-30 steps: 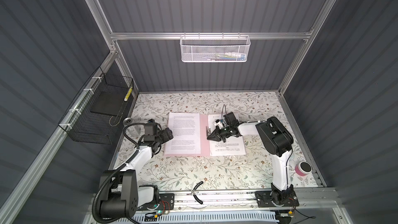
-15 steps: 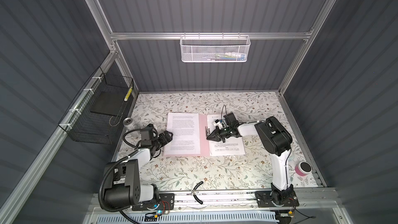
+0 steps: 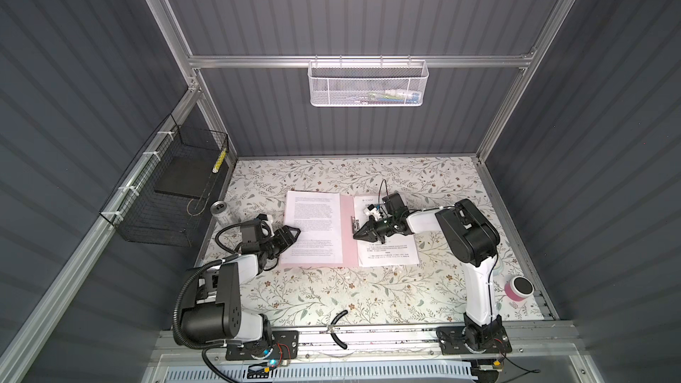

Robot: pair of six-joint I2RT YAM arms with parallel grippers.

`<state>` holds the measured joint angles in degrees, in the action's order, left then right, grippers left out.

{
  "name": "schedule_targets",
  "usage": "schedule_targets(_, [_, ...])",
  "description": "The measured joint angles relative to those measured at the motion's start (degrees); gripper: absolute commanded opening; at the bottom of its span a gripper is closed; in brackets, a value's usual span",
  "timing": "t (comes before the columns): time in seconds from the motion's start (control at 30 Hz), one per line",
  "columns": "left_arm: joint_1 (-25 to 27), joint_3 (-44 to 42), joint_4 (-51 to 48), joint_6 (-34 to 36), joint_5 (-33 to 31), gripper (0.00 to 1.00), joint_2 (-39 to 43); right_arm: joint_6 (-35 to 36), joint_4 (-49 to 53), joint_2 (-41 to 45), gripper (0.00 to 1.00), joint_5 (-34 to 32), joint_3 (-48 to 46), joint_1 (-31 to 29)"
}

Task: Put the files into the folder
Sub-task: 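Grasp the pink folder's cover edge with the left gripper and lift it upright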

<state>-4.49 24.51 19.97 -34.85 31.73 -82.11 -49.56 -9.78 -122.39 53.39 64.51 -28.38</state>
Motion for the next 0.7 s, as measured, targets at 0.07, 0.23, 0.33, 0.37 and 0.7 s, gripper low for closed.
schedule_targets(0.07, [0.0,-0.22,1.86,-1.55,1.81,0.71,-0.02,-0.13,0.0,0.0,0.0,0.0,0.0,0.0])
schedule_targets(0.23, [0.0,-0.26,3.5,-4.15,4.52,0.66,1.31,-0.26,0.17,0.0,0.0,0.0,0.11,0.0])
schedule_targets(0.33, [0.0,-0.26,3.5,-5.6,5.33,0.61,3.74,-0.37,0.17,0.0,0.0,0.0,0.11,0.0])
schedule_targets(0.37, [0.0,-0.26,3.5,-6.32,5.64,0.57,4.63,-0.39,0.17,0.0,0.0,0.0,0.11,0.0])
schedule_targets(0.7, [0.26,1.79,-5.14,-6.71,6.21,0.28,12.66,-1.46,0.35,0.0,0.03,0.37,0.46,-1.2])
